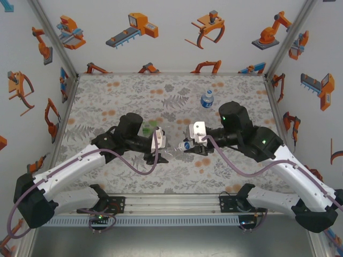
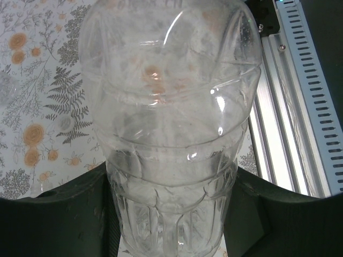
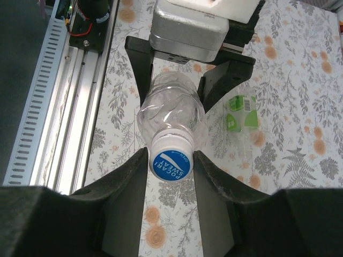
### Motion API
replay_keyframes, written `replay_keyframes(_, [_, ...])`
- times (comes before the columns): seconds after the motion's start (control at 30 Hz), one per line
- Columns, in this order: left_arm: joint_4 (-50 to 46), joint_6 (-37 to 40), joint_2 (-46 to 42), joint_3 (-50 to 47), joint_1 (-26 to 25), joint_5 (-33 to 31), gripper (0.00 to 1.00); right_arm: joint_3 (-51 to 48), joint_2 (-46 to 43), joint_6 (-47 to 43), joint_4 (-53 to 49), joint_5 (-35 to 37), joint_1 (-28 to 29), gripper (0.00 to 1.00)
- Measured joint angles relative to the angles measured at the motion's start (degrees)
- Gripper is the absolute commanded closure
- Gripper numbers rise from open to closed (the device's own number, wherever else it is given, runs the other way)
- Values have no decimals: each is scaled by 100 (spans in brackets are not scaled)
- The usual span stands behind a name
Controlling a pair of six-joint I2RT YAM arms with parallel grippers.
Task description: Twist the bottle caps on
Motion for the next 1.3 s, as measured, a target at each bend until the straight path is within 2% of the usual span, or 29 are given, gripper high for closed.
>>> replay_keyframes(0.17, [-68, 20, 0, 0, 0, 13, 100, -79, -9, 402, 153, 46, 0, 76])
replay_keyframes(0.33, [-129, 15, 0, 0, 4, -81, 100, -398, -160, 1679, 610, 382, 0, 92])
replay_keyframes(0.43, [-76, 4, 7, 0, 7, -205, 100, -553, -247, 2850, 883, 807, 0, 100])
replay_keyframes(0.53, [105, -13, 46, -7, 11, -385, 100, -566, -258, 4120, 933, 1384, 4, 100])
replay_keyframes(0.77, [522, -50, 267, -20, 11, -767, 100, -798, -361, 7759, 914, 2872, 13, 100])
replay_keyframes(0.87, [632, -50, 457, -20, 11, -852, 100, -986, -372, 8957, 894, 3215, -33, 100])
replay_keyframes(0.93, [658, -50, 581, -20, 22, -892, 100, -1012, -295, 9457, 824, 3351, -68, 95])
replay_keyframes(1.07, [643, -46, 756, -20, 76, -935, 100, -960, -90, 9958, 667, 3567, -85, 76])
replay_keyframes(1.17, [654, -44, 800, -7, 81, -929, 100, -960, -90, 9991, 656, 3657, -81, 64])
replay_keyframes(1.3, [732, -4, 796, 107, 48, -800, 100, -855, -116, 9582, 660, 3729, -66, 48])
